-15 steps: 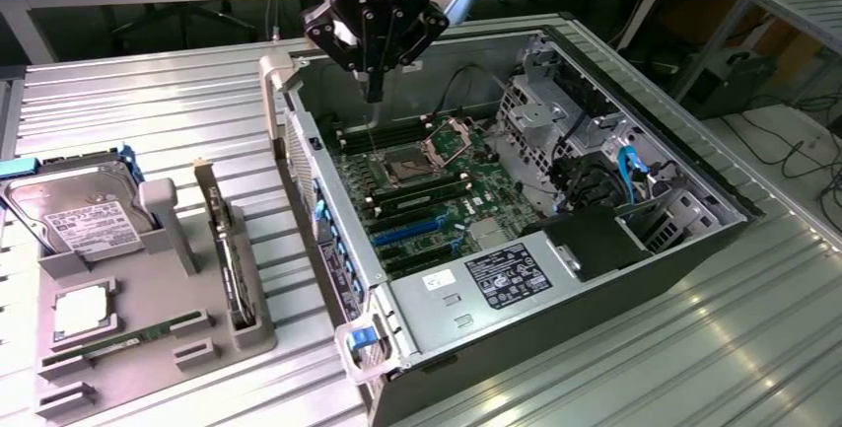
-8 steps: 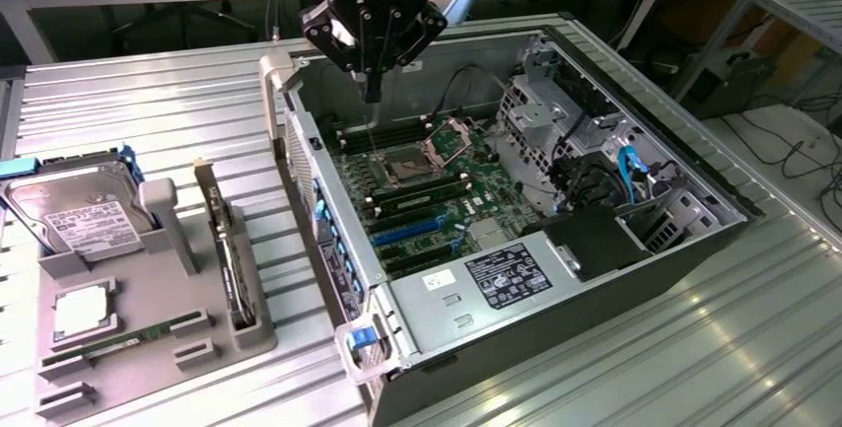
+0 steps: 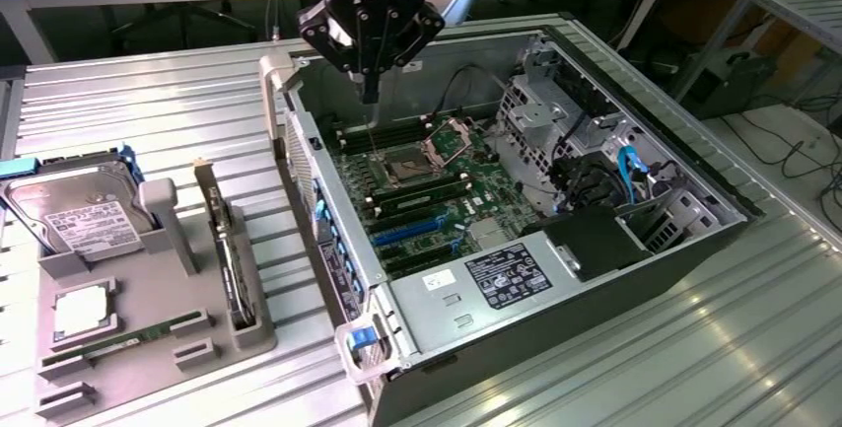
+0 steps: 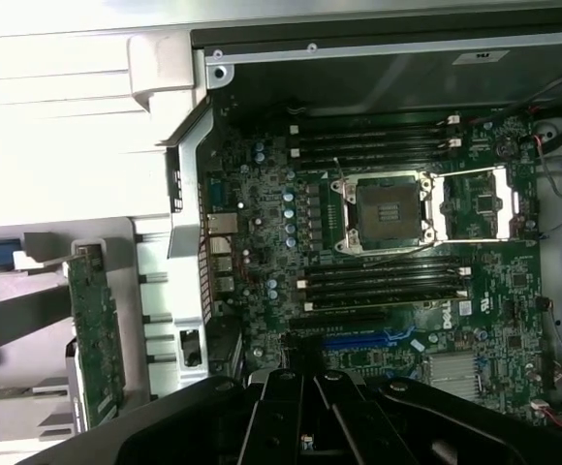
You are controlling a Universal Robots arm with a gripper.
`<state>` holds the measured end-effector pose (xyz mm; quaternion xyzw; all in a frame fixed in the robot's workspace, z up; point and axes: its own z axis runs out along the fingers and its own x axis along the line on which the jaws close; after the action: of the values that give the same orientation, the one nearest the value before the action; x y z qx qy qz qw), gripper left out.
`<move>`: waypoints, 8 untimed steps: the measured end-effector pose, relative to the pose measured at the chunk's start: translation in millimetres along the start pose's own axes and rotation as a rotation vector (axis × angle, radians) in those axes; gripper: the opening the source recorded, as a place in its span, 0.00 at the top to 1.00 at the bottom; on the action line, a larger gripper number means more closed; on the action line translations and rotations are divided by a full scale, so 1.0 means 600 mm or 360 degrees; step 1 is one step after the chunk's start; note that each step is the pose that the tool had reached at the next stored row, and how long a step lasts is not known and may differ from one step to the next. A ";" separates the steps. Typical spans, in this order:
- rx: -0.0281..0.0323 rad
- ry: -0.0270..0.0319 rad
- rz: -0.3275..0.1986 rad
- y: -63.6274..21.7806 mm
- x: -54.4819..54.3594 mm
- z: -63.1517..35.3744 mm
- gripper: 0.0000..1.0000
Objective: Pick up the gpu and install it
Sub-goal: 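Reach for the gpu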
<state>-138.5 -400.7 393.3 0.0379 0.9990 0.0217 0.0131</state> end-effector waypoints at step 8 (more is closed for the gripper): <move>-0.00001 0.00000 0.0000 -0.001 0.004 0.000 0.89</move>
<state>-141.0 -401.1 393.3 0.0378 0.9990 0.0217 0.0131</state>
